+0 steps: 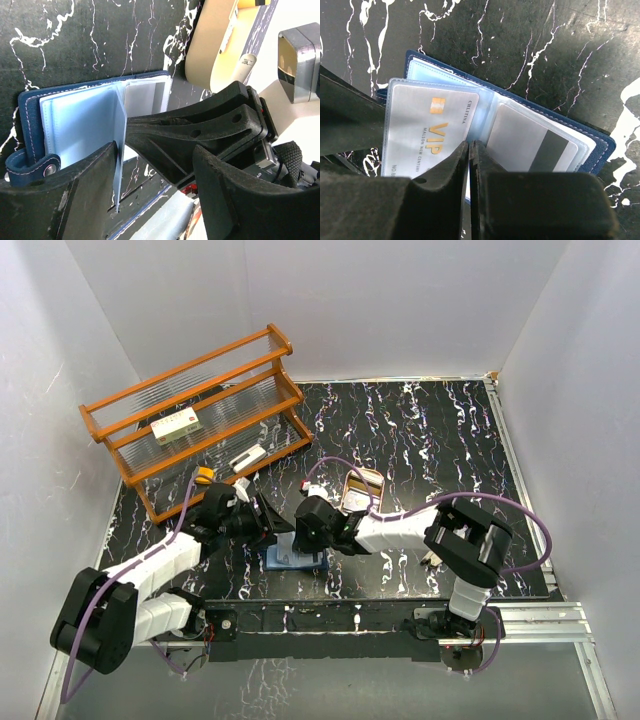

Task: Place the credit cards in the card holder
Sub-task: Turn over the card holder at the center of the board.

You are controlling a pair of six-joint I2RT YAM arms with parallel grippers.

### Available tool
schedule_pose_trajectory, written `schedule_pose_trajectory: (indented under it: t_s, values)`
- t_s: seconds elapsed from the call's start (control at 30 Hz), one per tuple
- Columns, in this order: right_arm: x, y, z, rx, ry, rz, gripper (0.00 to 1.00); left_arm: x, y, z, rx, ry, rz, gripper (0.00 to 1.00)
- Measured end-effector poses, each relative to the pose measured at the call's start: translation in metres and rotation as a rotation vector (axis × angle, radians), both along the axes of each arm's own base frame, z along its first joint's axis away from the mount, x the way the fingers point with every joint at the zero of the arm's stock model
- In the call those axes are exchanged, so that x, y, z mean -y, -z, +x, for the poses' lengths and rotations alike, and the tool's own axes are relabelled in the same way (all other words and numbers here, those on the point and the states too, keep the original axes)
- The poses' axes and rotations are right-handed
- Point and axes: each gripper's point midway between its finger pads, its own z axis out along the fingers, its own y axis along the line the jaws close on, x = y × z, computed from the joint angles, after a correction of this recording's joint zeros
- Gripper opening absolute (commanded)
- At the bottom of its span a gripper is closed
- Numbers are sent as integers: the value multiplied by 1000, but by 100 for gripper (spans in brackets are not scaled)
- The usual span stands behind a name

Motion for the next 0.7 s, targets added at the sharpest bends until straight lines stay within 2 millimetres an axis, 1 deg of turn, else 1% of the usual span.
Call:
schedule_pose_trajectory:
  t_s: [0.1, 0.3, 0.47, 0.7]
  values:
    - [0, -1, 1, 25, -2, 32, 12, 3, 0, -2, -10, -2, -34, 61]
    - [13, -3, -2, 61, 8, 50, 17, 13, -1, -7, -26, 14, -72, 62]
    - [19, -3, -2, 87, 14, 53, 16, 20, -1, -13, -31, 35, -73, 62]
    - [19, -3, 0, 114, 3, 71, 16, 31, -4, -16, -36, 54, -77, 62]
